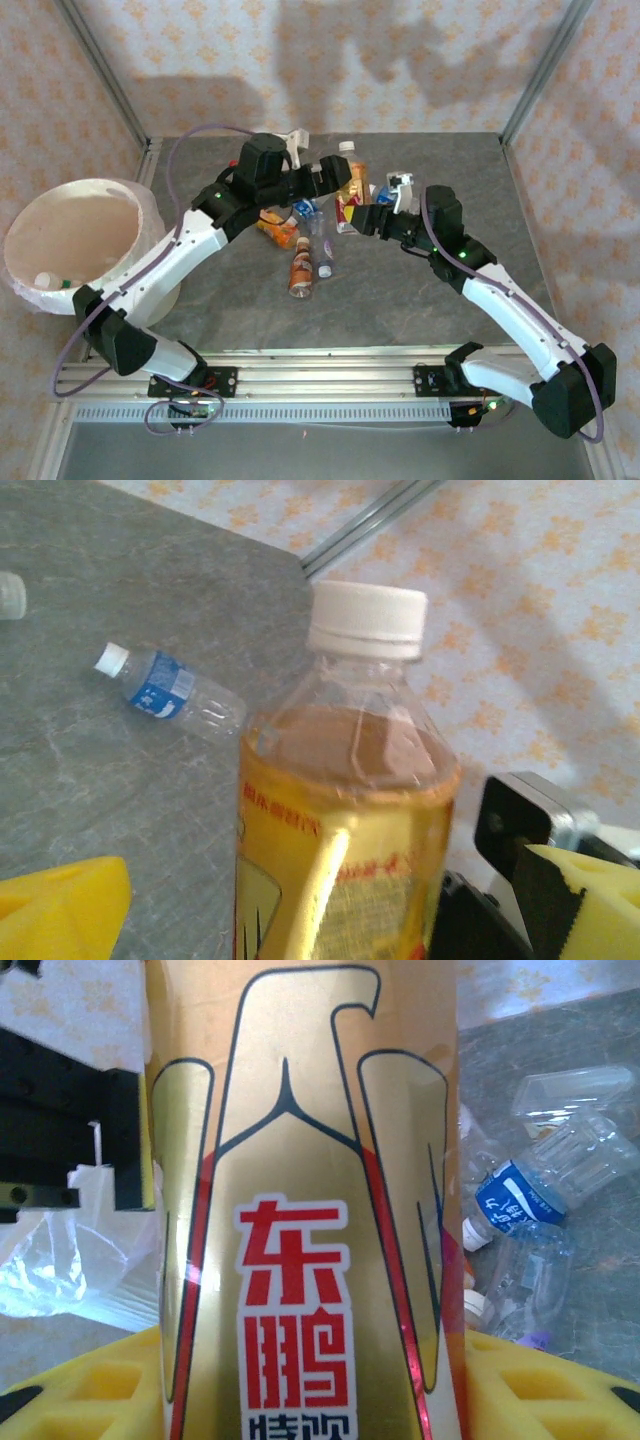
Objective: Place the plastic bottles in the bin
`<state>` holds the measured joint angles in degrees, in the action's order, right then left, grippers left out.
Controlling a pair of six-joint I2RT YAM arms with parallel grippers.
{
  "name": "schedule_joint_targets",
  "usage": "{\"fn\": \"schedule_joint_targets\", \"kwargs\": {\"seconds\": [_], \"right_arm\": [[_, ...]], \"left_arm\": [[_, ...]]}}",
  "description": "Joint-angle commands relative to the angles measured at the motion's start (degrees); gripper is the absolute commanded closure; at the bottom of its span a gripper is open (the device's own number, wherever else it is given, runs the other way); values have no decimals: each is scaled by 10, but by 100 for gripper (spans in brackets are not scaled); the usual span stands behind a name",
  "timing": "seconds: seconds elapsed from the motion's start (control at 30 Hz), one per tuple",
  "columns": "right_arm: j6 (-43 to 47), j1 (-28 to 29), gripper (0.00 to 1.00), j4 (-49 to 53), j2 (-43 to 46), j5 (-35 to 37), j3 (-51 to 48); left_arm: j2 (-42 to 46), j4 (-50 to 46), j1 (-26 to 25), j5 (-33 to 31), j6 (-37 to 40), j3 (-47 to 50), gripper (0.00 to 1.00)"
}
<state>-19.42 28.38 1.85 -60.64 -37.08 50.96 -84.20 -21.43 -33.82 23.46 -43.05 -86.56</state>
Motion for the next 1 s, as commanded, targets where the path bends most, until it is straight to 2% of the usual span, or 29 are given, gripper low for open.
{"fn": "schedule_joint_targets", "kwargs": {"seconds": [0.0, 0.07, 0.2, 0.33, 0.4, 0.5, 0.8, 0.87, 0.97], "right_arm": [[22, 4, 66, -19, -2, -12, -1], [20, 4, 66, -22, -10, -17, 1], [25, 9, 66, -15, -24, -16, 11], [32, 11, 66, -10, -18, -6, 12], [41, 11, 65, -2, -11, -4, 11], [51, 11, 65, 9, -4, -9, 11], [59, 11, 61, 32, -4, -23, 10], [55, 11, 56, 31, -4, -23, 9], [47, 11, 41, 32, -4, -23, 11]], "left_arm": [[-38, -52, -6, -19, 18, -49, 0], [-62, -84, -20, -26, 38, -86, 0], [-102, -163, -48, -98, 80, -160, 0], [-121, -217, -56, -162, 70, -191, 0], [-118, -208, -55, -147, 68, -182, 3], [-114, -171, -58, -78, 67, -162, 10], [-121, -180, -63, -59, 70, -152, 33], [-119, -179, -63, -64, 71, -152, 37], [-116, -179, -61, -79, 69, -151, 38]]}}
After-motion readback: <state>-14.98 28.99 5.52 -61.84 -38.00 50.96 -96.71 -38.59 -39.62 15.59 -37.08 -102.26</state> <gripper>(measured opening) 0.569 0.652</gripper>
